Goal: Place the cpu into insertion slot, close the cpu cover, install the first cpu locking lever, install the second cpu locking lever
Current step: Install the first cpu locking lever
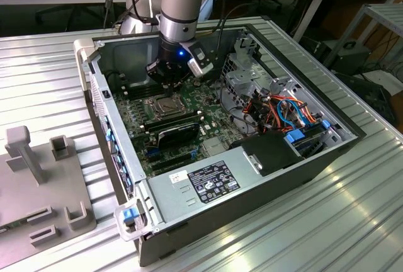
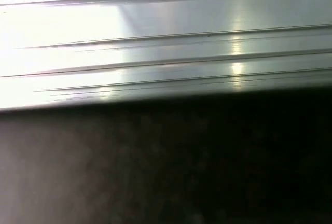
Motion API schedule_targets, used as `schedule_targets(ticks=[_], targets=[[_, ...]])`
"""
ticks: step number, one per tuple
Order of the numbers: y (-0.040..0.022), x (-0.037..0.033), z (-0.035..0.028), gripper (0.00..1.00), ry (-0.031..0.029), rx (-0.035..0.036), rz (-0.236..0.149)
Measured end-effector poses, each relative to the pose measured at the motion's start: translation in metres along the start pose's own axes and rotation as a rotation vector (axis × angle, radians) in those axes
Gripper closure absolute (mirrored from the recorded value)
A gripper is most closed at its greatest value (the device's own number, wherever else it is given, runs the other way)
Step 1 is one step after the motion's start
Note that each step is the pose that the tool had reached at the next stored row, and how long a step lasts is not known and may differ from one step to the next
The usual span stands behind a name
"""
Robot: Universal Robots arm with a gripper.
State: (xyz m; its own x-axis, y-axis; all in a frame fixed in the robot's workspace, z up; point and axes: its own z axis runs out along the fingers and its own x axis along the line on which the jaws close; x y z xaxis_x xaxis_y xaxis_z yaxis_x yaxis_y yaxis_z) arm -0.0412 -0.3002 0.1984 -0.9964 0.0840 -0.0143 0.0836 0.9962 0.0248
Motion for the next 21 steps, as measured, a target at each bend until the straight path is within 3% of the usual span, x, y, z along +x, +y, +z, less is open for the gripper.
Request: schedule_targets(ticks=[5,8,16,21], targets=[[0.0002,-0.0005,-0.0008,0.89,0.0000,0.0010,0.000],[0.0006,-0.0008,-0.0051,0.89,-0.0023,-0.0019,0.000],[0.0005,-0.0007,-0.0143,0.89,-0.0011,0.0068,0.000],[0.0004,-0.0006,-0.0148,0.89,-0.0014,0.0108,0.000]])
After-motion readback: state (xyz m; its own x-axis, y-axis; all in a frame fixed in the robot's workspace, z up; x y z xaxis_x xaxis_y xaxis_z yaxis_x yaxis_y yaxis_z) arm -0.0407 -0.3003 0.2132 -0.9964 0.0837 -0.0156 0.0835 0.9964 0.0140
